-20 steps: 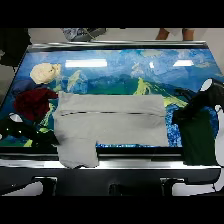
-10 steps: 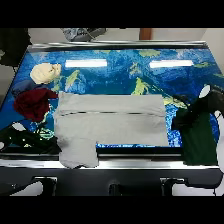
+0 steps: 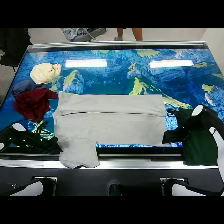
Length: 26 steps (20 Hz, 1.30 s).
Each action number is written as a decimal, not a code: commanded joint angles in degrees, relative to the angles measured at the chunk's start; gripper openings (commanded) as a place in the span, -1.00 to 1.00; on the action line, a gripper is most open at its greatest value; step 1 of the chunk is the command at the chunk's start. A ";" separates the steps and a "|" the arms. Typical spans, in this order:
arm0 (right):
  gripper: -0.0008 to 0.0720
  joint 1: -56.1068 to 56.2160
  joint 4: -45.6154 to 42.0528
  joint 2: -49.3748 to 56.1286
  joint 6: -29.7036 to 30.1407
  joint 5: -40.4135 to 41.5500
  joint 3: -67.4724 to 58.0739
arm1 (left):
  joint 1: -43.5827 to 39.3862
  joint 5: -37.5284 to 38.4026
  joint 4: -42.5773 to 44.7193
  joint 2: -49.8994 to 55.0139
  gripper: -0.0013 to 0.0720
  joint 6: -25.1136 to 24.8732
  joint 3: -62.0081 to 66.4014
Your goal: Fold the shirts.
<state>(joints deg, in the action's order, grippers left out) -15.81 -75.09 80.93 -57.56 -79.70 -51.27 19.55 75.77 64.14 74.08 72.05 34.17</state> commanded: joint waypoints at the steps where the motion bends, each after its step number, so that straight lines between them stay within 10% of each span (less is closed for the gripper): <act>1: 0.49 0.00 0.94 -0.26 -3.82 4.68 2.58 | 0.00 -1.33 0.28 -0.04 -0.89 -1.44 0.00; 4: -0.18 0.00 0.98 0.02 -5.44 5.01 2.71 | 0.00 -2.47 0.28 -0.04 -0.89 -1.60 0.02; 5: -0.86 0.00 0.94 0.02 -5.46 4.66 2.71 | 0.00 -2.84 0.28 -0.04 -0.89 -1.64 0.13; 15: -0.86 0.61 0.66 -2.45 1.73 0.66 -15.15 | -3.85 -3.58 -3.37 -7.28 -0.90 1.14 23.54; 26: -0.86 7.19 0.13 25.40 -6.01 6.29 -49.62 | -5.97 -10.88 -11.67 23.80 -0.90 7.34 53.57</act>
<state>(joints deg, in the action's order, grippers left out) -9.28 -78.39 100.14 -61.69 -75.77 -95.33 14.11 65.60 55.55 89.78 78.35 82.19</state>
